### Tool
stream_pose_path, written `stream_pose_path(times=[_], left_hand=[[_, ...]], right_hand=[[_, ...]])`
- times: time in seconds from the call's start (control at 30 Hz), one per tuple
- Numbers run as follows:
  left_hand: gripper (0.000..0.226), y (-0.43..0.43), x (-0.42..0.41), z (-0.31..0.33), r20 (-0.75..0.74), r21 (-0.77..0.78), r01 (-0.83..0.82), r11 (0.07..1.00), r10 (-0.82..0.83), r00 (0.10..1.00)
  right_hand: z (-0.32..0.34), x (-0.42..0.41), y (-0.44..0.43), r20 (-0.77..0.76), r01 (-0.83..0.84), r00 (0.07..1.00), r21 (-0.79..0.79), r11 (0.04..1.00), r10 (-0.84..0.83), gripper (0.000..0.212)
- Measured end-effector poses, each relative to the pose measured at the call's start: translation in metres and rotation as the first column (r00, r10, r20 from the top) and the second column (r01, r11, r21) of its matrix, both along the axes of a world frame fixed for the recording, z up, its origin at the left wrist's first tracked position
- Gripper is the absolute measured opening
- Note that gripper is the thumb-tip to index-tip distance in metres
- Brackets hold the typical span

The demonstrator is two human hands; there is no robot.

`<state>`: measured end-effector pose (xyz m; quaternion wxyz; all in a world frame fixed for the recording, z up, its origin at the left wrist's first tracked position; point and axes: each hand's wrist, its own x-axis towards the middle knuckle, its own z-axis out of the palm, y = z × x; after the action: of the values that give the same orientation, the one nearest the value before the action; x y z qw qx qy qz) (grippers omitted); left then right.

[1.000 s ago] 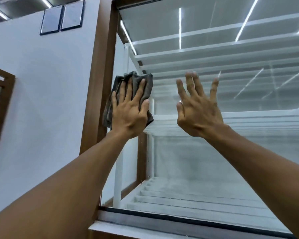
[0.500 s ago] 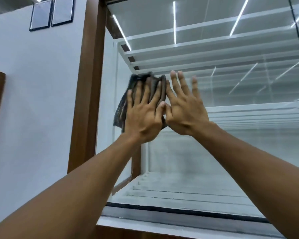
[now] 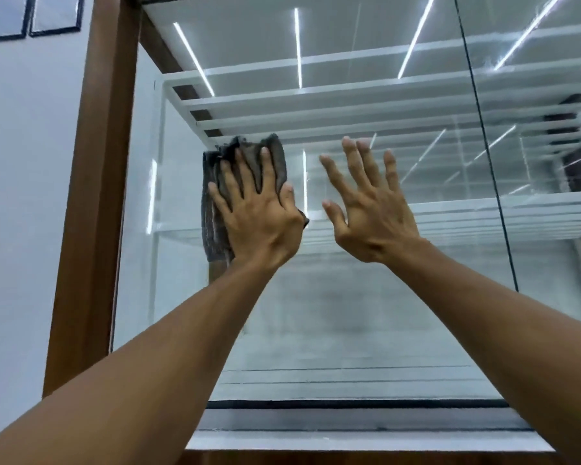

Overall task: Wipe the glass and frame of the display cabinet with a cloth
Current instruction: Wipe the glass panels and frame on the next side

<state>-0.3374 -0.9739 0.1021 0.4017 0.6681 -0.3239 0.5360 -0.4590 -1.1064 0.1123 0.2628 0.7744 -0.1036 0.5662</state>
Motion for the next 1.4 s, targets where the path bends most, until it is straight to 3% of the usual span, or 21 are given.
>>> stream_pose_path(times=[0.13, 0.27, 0.4, 0.43, 0.57, 0.6, 0.73, 0.87, 1.03, 1.23, 1.4], left_hand=[[0.066, -0.019, -0.018, -0.007, 0.254, 0.174, -0.003, 0.985, -0.042, 0.966], [0.066, -0.035, -0.032, -0.008, 0.041, 0.050, 0.009, 0.999, -0.011, 0.999], [0.068, -0.056, -0.055, -0.012, 0.398, 0.329, -0.077, 0.941, -0.064, 0.915], [0.067, -0.057, -0.055, -0.008, 0.417, 0.353, -0.081, 0.932, -0.079, 0.905], [0.069, -0.080, -0.079, -0.011, 0.150, 0.154, 0.015, 0.988, -0.038, 0.988], [0.070, -0.089, -0.089, -0.014, 0.154, 0.159, 0.018, 0.987, -0.043, 0.987], [0.067, -0.107, -0.103, -0.011, 0.414, 0.345, -0.062, 0.937, -0.093, 0.906], [0.068, -0.130, -0.125, -0.007, 0.186, 0.188, 0.033, 0.982, -0.069, 0.980], [0.069, -0.152, -0.142, -0.009, 0.439, 0.395, -0.057, 0.917, -0.134, 0.888], [0.069, -0.129, -0.122, -0.010, 0.449, 0.375, -0.004, 0.927, -0.177, 0.876], [0.068, -0.089, -0.087, -0.006, 0.407, 0.361, -0.027, 0.932, -0.132, 0.904]], right_hand=[[0.002, -0.015, -0.004, -0.076, -0.101, 0.992, 0.041, 0.994, 0.104, 0.073], [-0.016, -0.055, -0.043, 0.002, 0.030, 1.000, 0.040, 0.999, -0.030, 0.069], [-0.032, -0.072, -0.066, 0.076, 0.151, 0.986, -0.044, 0.988, -0.148, 0.065], [-0.033, -0.076, -0.068, 0.089, 0.173, 0.982, -0.041, 0.984, -0.168, 0.065], [-0.035, -0.099, -0.085, 0.133, 0.226, 0.963, 0.079, 0.971, -0.235, 0.069], [-0.036, -0.104, -0.090, 0.134, 0.225, 0.962, 0.096, 0.970, -0.237, 0.070], [-0.040, -0.113, -0.101, 0.118, 0.164, 0.979, 0.051, 0.985, -0.169, 0.075], [-0.043, -0.116, -0.104, 0.229, -0.109, 0.970, 0.090, 0.990, 0.086, 0.075], [-0.042, -0.122, -0.108, 0.275, -0.272, 0.934, 0.133, 0.953, 0.228, 0.070], [-0.041, -0.111, -0.091, 0.211, -0.044, 0.977, 0.140, 0.989, 0.014, 0.069], [-0.034, -0.076, -0.065, 0.140, -0.108, 0.986, 0.130, 0.986, 0.090, 0.069]])
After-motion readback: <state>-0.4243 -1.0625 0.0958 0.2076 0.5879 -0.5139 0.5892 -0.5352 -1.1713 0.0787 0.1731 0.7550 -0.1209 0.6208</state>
